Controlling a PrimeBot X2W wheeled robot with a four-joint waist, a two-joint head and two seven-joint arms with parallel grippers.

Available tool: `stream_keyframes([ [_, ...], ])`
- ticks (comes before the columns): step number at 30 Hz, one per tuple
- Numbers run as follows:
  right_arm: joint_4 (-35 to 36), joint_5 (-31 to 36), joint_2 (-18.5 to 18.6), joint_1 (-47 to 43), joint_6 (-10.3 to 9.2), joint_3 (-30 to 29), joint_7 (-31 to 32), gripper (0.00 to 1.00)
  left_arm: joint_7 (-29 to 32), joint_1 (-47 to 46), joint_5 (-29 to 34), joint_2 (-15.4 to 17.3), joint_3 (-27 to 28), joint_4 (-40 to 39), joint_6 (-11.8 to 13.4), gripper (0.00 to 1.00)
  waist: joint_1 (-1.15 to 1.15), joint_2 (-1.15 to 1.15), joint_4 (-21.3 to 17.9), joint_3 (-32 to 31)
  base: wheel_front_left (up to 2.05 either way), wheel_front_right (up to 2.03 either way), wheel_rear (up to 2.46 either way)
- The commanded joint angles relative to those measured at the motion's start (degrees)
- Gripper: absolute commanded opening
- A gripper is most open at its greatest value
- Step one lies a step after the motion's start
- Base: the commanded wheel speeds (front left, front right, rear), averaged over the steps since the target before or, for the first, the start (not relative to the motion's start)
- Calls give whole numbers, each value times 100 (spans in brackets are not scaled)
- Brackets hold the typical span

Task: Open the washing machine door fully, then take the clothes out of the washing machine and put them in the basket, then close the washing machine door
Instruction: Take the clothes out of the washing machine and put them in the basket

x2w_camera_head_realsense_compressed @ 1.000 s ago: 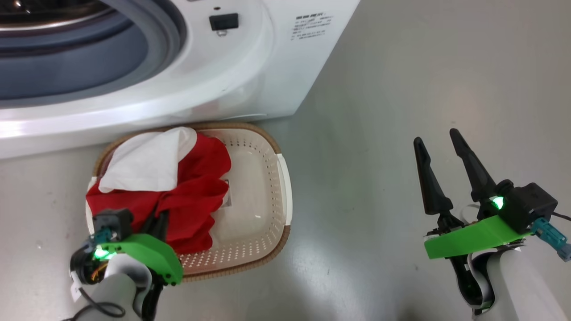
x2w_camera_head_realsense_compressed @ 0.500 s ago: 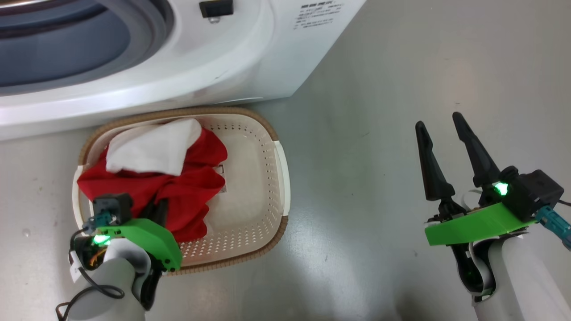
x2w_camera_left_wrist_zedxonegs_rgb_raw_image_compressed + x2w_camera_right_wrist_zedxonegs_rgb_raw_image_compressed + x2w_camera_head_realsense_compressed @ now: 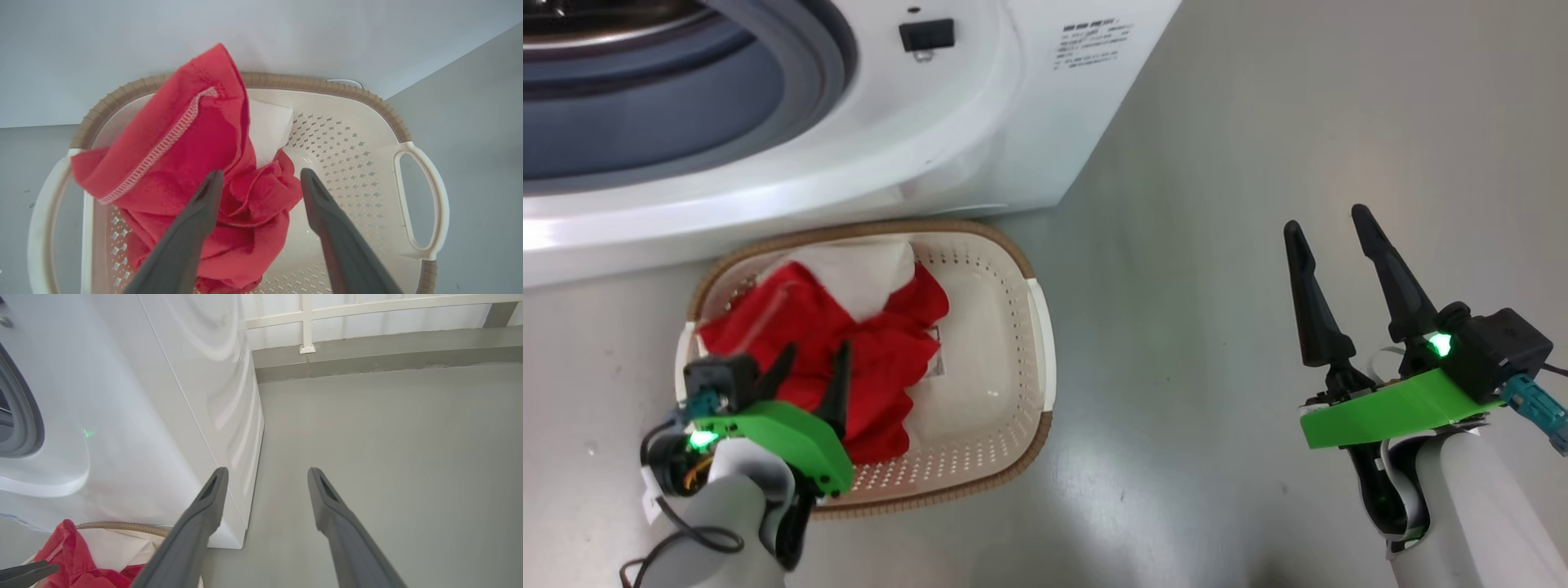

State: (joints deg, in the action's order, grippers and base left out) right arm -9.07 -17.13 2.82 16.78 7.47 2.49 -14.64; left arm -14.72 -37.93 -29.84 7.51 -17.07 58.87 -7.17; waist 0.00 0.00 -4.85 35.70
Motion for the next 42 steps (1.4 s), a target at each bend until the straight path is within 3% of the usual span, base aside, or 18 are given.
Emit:
stream_keyframes([
  [1,72,4,6,-130,2,95,-36,100,-28,305,-26,154,193,-130,-32,100,0,0,6,-208,0,0,0],
  [18,-109,35,6,-655,2,98,-36,100,-28,1323,638,148,1090,-1391,-32,100,0,0,69,-1438,0,0,0],
  [42,-320,278,6,-1786,2,-77,-36,100,-28,3095,1586,-240,2421,-3677,-32,100,0,0,77,-3153,0,0,0],
])
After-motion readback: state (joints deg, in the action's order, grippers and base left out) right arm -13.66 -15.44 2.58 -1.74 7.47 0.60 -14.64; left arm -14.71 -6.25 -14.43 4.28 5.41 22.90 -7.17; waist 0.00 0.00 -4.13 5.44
